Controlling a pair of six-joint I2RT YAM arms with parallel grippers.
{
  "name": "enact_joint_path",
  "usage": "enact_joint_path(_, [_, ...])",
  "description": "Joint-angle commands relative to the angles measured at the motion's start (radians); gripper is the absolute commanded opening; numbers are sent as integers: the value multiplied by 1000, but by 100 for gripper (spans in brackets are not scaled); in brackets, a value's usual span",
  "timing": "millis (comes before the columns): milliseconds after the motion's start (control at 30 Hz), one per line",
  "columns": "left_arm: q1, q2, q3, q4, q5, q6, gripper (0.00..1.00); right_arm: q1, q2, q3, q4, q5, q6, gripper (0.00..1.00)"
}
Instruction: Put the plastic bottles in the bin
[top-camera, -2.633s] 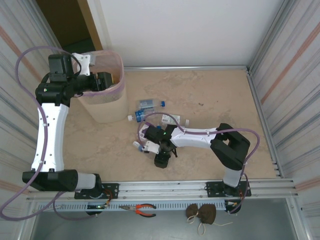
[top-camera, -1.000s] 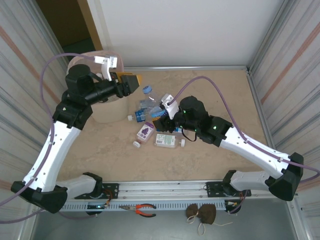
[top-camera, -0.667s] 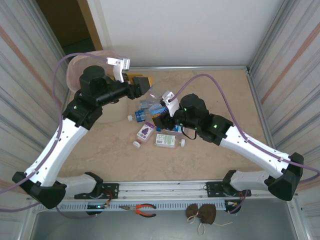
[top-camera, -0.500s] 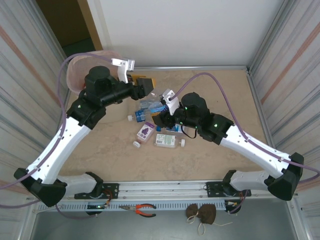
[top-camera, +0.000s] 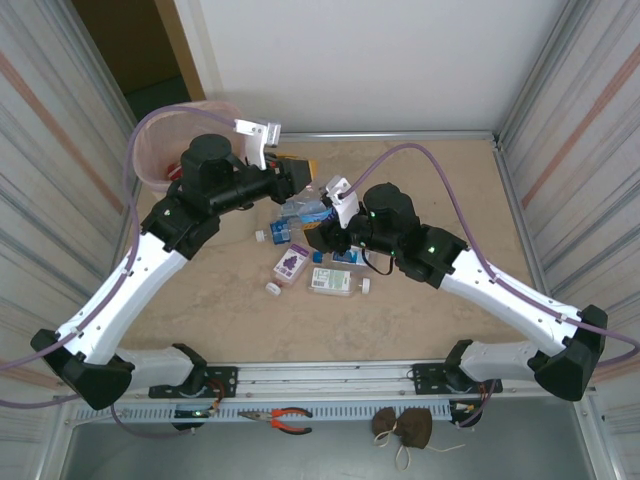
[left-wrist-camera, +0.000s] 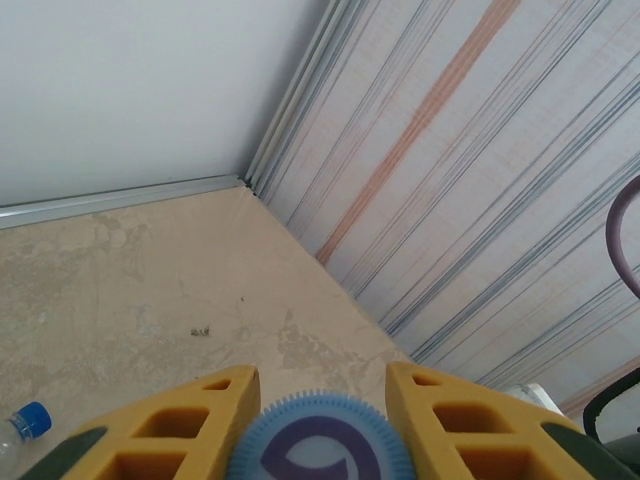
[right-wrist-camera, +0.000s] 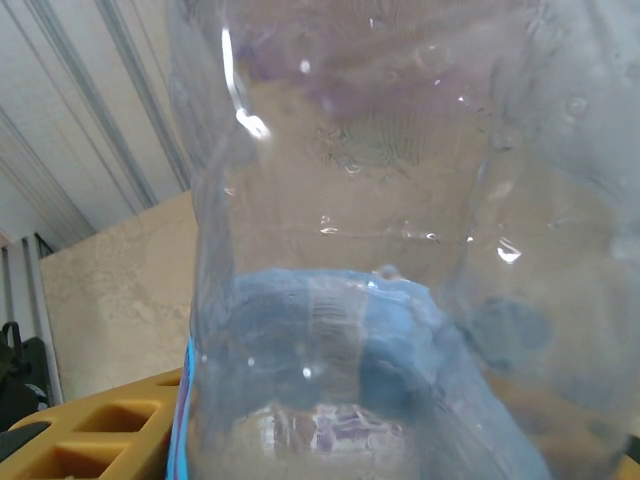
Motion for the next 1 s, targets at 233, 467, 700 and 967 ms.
enact_joint_path(233, [11, -1, 130, -108, -95, 127, 19, -6, -51, 31, -23, 29, 6, 74])
enact_joint_path(467, [171, 43, 300, -323, -98, 217, 20, -17, -132, 16, -74, 68, -5, 79])
enact_joint_path(700, [399, 129, 477, -496, -79, 316, 20, -53, -187, 3, -107, 79, -6, 80])
enact_joint_path(967, [639, 212, 564, -510, -16, 361, 20, -63, -192, 2, -119, 78, -5, 80])
